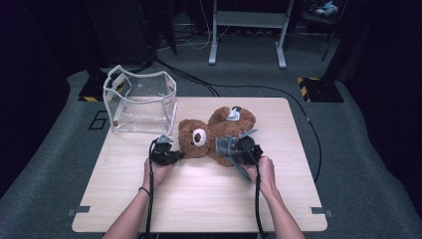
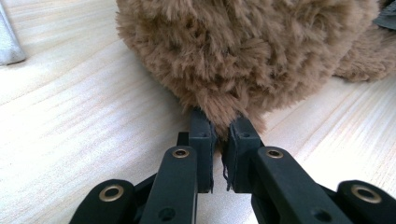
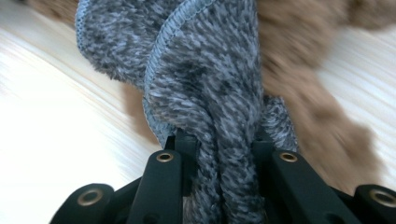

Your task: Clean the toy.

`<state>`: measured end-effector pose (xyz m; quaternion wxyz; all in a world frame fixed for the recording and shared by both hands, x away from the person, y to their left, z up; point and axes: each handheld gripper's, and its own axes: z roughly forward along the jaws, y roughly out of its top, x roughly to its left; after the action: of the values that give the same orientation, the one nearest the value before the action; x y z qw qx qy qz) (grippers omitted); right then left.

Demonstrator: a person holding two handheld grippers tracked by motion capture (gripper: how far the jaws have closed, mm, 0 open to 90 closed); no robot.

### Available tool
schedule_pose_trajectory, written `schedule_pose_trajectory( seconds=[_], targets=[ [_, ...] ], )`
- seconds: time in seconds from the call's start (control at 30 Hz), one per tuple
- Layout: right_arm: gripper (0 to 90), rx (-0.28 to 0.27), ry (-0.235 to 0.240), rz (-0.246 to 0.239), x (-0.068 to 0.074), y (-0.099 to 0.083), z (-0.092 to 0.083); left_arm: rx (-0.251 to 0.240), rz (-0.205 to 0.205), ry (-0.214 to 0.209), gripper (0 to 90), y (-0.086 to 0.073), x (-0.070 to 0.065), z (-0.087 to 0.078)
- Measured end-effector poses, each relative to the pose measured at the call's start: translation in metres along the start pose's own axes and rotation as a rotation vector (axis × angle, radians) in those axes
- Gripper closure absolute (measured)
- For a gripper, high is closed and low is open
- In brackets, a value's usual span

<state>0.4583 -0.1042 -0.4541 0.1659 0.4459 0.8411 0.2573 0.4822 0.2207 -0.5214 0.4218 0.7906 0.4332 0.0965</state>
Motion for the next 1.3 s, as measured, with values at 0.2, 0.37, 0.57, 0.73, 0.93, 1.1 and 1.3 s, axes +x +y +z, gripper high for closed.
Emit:
schedule_pose_trajectory(
  seconds=[0.2,0.37,0.57,0.73,0.93,1.1,1.3],
  targets=[
    [73.7,0.02,-0.05,0.054,-0.023,-0.02,-0.007,0.004,-0.001,0.005,82.8,0.0,0.001,0.001],
    [73.8,0.019,-0.084,0.108,-0.041,-0.033,-0.014,0.01,-0.004,0.005,82.8,0.004,0.002,0.0],
    [73.8,0.035,-0.136,0.155,-0.06,-0.046,-0.019,0.015,-0.002,0.009,82.7,0.005,0.003,0.0],
    [73.8,0.031,-0.158,0.219,-0.078,-0.058,-0.024,0.018,0.001,0.011,82.7,0.005,0.004,0.001],
    [73.8,0.015,-0.176,0.249,-0.088,-0.062,-0.028,0.022,0.0,0.015,82.3,0.006,0.004,0.0],
    [73.7,-0.009,-0.17,0.28,-0.091,-0.06,-0.033,0.017,-0.029,0.005,66.0,0.006,0.001,-0.003],
    [73.7,-0.01,-0.162,0.286,-0.091,-0.058,-0.035,0.025,-0.004,0.033,34.1,0.01,-0.018,-0.013]
  ],
)
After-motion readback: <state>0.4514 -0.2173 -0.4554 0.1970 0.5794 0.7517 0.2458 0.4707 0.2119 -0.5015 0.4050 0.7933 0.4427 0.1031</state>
